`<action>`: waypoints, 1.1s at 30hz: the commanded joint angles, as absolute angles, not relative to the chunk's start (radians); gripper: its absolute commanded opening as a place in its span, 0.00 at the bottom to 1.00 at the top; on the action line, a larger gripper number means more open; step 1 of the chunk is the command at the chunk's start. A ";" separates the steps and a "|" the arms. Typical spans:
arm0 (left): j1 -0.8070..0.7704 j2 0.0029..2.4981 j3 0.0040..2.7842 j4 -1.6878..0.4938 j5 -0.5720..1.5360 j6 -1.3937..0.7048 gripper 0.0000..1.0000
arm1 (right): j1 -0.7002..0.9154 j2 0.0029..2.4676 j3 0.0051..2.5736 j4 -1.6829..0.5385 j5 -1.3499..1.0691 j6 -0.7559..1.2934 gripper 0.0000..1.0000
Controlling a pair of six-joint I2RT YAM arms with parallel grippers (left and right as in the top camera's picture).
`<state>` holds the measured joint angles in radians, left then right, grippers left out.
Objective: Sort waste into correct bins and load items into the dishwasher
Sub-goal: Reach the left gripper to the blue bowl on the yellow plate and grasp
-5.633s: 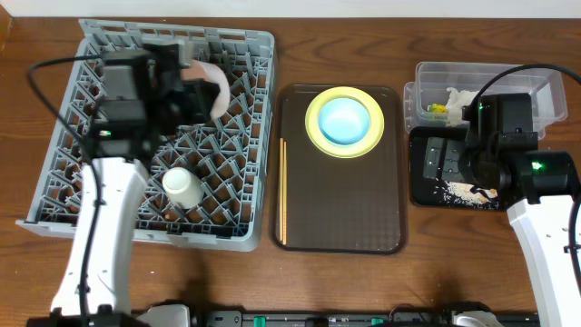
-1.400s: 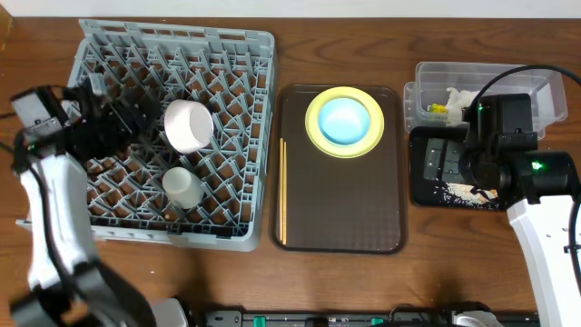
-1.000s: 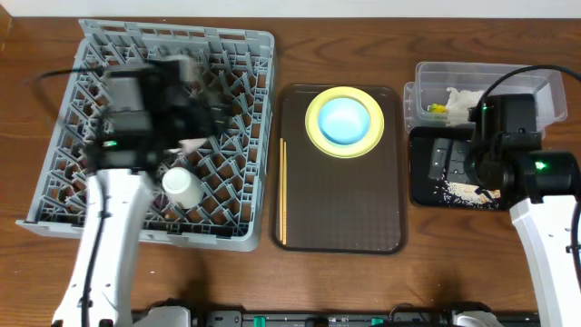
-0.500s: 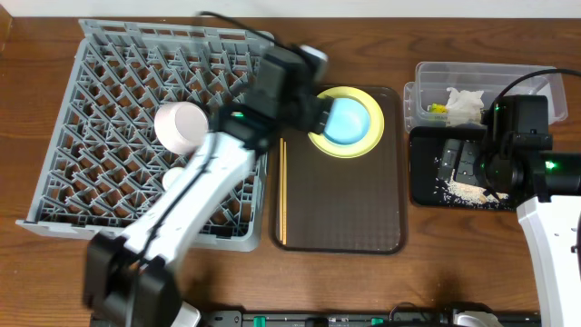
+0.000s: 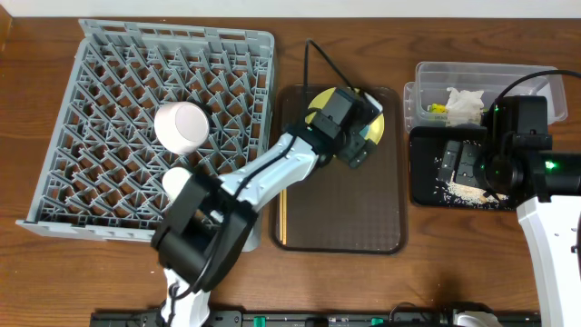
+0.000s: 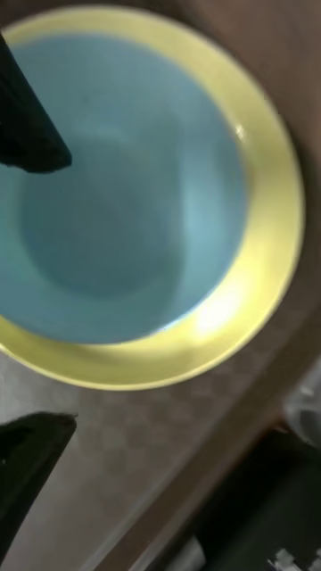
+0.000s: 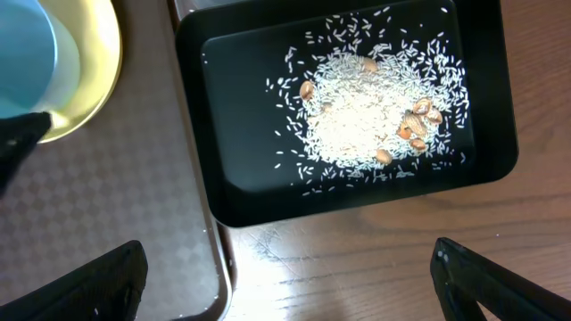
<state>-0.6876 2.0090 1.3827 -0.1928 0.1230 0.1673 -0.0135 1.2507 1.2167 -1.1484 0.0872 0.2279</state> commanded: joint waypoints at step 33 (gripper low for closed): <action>-0.685 1.949 1.373 -0.273 0.052 0.178 0.06 | -0.023 1.242 1.229 -1.160 0.101 0.230 0.99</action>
